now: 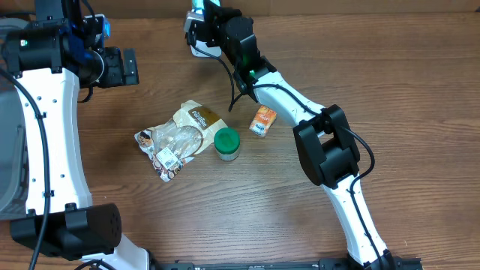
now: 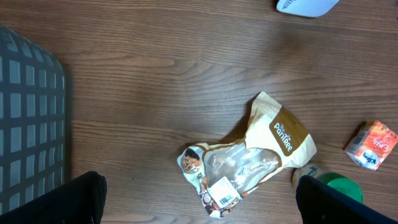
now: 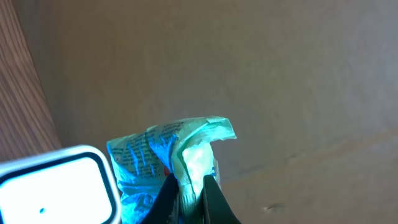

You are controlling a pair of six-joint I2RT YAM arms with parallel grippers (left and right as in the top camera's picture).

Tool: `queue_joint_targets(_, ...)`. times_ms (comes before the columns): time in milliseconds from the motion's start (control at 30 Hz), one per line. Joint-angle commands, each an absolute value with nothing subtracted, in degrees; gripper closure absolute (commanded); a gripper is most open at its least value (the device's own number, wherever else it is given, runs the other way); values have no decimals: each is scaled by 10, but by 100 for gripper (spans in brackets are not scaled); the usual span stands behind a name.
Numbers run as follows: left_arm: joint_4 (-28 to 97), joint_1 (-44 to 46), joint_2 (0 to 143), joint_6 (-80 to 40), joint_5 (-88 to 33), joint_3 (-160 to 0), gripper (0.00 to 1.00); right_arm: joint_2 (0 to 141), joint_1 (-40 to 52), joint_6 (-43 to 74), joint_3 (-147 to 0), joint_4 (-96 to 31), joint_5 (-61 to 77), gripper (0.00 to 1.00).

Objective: Scan the item barcode
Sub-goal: 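Hold the green pack's barcode in front of the scanner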

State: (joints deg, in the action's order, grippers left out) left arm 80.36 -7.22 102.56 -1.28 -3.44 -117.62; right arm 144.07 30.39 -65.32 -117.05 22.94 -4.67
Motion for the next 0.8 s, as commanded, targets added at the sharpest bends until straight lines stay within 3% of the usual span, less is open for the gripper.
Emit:
queue_joint_targets(0, 803, -71, 1030, -4, -39, -1175, 0, 1383, 299, -554, -1183, 233, -44, 96)
queue_joint_targets(100, 803, -71, 1030, -4, -39, -1175, 0, 1333, 298, -463, -1183, 194, -68, 96)
queue_joint_targets(433, 803, -71, 1030, -4, -39, -1175, 0, 1107, 272, 56, -1183, -240, -72, 96)
queue_joint_targets(567, 803, -71, 1030, -4, -39, -1175, 0, 1037, 222, 190, -1183, -446, -72, 96)
queue_joint_targets(767, 803, -71, 1030, -4, -39, -1175, 0, 1021, 91, 301, -1177, -696, -22, 96)
